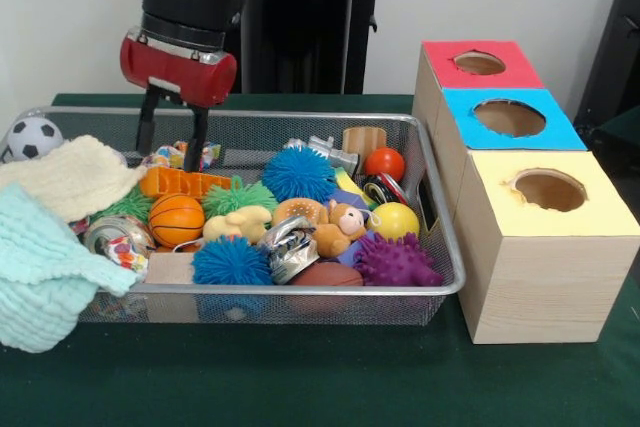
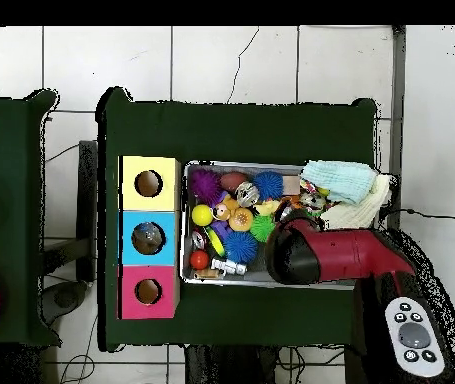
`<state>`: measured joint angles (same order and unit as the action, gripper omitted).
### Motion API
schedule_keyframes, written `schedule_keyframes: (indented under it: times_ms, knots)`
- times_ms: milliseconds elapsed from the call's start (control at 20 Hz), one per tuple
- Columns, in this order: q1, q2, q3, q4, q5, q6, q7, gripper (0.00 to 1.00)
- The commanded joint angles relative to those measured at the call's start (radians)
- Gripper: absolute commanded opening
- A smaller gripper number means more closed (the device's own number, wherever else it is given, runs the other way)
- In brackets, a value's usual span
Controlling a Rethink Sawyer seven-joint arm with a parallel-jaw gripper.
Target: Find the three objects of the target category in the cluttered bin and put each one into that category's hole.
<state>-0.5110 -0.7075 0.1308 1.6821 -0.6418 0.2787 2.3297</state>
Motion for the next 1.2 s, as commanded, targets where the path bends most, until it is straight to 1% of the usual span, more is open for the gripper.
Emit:
schedule_keyframes:
  times_ms: [50,200,500,600,650,750,900,1000,1100,1200]
  knots:
    - [-0.024,0.009,0.221,0.102,0.107,0.129,-0.095,1.00]
    - [-0.023,0.011,0.241,0.116,0.139,0.125,-0.068,1.00]
    - [0.028,0.030,0.222,0.122,0.199,0.141,0.003,1.00]
    - [0.037,0.054,0.221,0.124,0.224,0.146,0.017,1.00]
    - [0.047,0.068,0.214,0.124,0.228,0.131,0.030,1.00]
    - [0.055,0.092,0.208,0.133,0.276,0.153,0.059,1.00]
    - [0.081,0.116,0.177,0.132,0.344,0.200,0.104,1.00]
    - [0.094,0.138,0.149,0.129,0.375,0.218,0.121,1.00]
    - [0.109,0.173,0.117,0.108,0.379,0.205,0.121,1.00]
    - [0.097,0.231,0.112,0.091,0.392,0.171,0.116,1.00]
